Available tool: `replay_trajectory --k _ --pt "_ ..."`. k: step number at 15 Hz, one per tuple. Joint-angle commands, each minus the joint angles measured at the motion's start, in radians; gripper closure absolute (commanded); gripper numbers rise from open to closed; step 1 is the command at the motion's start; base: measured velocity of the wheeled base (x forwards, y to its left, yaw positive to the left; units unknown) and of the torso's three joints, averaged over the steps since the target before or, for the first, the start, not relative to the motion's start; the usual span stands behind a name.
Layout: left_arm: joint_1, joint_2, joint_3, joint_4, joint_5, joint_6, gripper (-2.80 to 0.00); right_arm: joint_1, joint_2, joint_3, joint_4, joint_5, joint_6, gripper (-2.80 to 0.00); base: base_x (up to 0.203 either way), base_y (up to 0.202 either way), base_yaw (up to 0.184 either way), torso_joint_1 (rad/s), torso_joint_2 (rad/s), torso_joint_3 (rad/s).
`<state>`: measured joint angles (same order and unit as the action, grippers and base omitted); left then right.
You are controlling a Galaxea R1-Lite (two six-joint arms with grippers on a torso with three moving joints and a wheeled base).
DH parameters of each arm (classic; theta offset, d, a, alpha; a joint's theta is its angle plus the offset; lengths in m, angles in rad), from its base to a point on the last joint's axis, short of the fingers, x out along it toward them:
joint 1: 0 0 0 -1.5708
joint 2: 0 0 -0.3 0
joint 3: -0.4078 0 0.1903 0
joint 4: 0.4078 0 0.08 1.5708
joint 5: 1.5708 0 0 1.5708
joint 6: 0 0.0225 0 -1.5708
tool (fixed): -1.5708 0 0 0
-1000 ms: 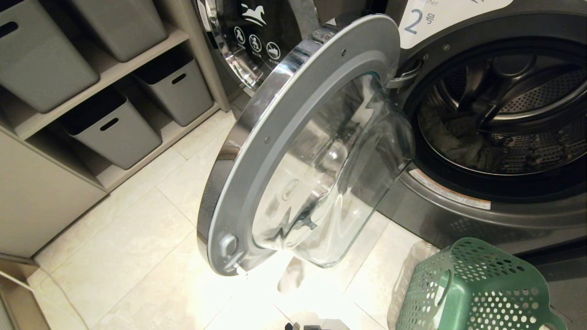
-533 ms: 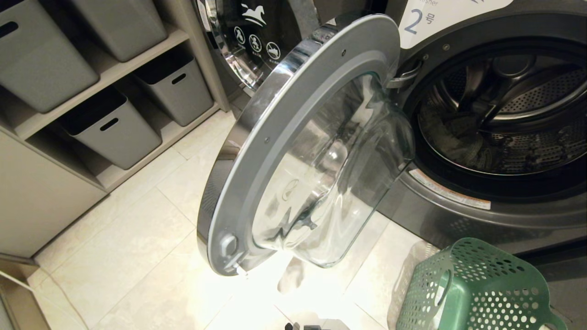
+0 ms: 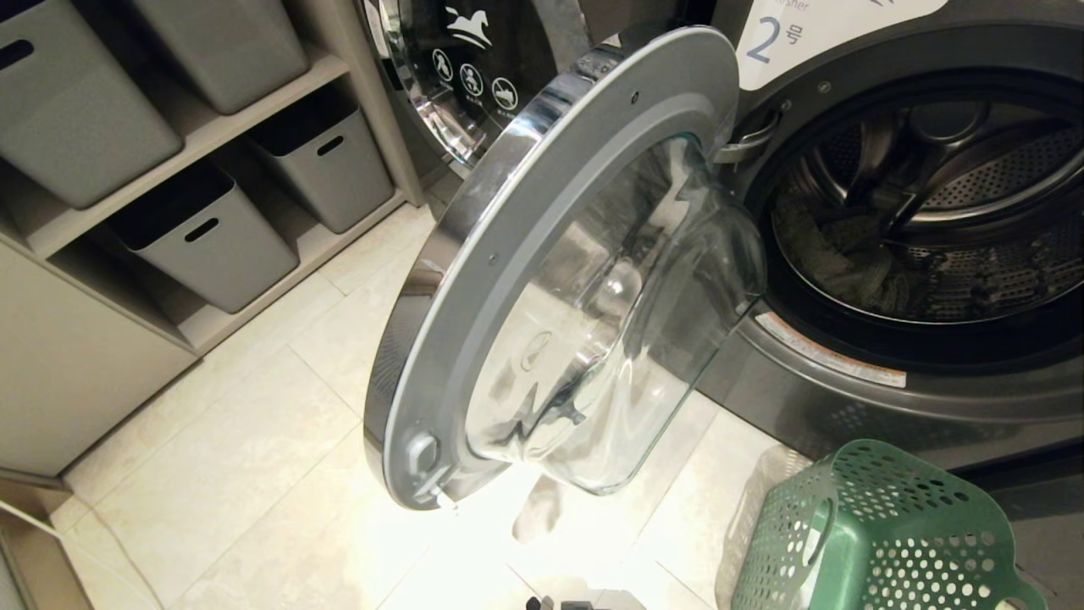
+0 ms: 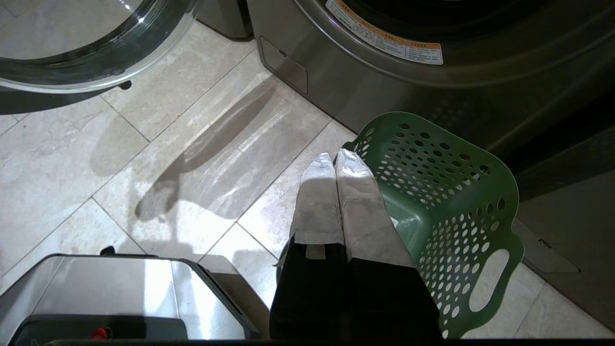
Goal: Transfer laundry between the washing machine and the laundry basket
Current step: Pick a cloth and place it into the basket
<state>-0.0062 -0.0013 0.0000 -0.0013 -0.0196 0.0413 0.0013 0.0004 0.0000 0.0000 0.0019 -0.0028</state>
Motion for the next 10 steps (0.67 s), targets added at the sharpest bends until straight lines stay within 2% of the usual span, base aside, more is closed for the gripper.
replay_trajectory --k 1,10 --pt "0.000 0.001 0.002 0.000 0.000 0.000 0.00 0.000 0.001 0.000 0.000 0.001 0.000 0.00 0.000 0.000 0.000 0.000 0.00 0.000" --pt "0.000 0.001 0.002 0.000 -0.002 -0.001 0.00 0.000 0.001 0.000 0.000 0.001 0.000 0.00 0.000 0.000 0.000 0.000 0.00 0.000"
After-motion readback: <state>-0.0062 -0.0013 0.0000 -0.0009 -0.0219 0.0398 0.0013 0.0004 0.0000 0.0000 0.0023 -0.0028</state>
